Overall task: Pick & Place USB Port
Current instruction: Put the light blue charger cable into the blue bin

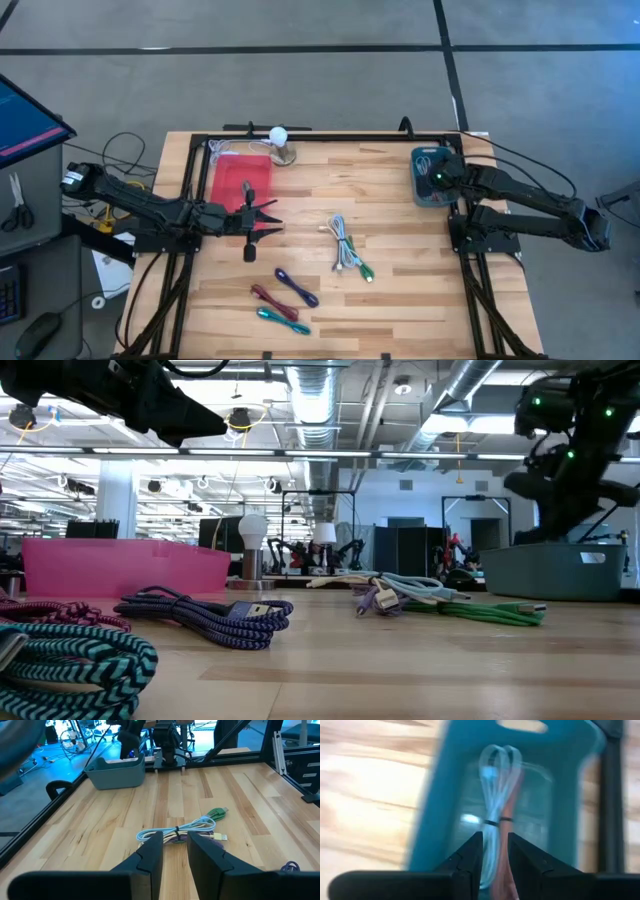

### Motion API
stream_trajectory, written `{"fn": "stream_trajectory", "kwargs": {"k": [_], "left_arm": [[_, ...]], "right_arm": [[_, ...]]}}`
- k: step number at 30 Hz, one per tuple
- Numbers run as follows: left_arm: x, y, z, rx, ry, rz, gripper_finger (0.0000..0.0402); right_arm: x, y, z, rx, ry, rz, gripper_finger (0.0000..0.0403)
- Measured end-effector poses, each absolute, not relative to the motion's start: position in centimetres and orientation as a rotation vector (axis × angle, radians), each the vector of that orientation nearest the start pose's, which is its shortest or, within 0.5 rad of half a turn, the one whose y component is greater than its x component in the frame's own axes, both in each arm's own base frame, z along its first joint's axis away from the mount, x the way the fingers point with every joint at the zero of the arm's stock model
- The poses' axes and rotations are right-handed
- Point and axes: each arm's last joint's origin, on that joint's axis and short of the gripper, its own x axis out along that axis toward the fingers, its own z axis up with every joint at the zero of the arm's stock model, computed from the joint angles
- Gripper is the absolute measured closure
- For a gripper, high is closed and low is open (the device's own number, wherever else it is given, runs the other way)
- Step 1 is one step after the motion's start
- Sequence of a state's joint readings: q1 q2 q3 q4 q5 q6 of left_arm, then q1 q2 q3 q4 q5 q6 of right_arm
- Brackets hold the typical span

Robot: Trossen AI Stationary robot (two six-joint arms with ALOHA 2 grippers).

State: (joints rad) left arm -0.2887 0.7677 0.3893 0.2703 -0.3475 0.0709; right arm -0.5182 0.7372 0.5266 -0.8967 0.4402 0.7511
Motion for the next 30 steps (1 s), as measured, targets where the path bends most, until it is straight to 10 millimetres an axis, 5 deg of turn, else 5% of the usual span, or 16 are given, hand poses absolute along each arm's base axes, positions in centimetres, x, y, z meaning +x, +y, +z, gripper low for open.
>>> {"fn": "stream_trajectory", "kwargs": {"k": [14,22,26,30], "left_arm": [[17.0,-4.0,24.2,0.105,0.105,0.055,0.0314],[17.0,-4.0,24.2,0.105,0.106,0.055,0.0314],[17.0,-4.0,24.2,0.104,0.105,0.055,0.0315],[17.0,-4.1,24.2,0.054,0.105,0.018,0.0315]], "right_arm": [[14.4,-4.3,27.0,0.564,0.566,-0.394,0.0328],[16.5,0.7,29.9,0.151,0.312,0.127,0.0328],[16.5,3.3,31.0,0.018,0.185,0.288,0.0328],[16.6,4.9,30.3,-0.023,0.242,0.255,0.0328]]}}
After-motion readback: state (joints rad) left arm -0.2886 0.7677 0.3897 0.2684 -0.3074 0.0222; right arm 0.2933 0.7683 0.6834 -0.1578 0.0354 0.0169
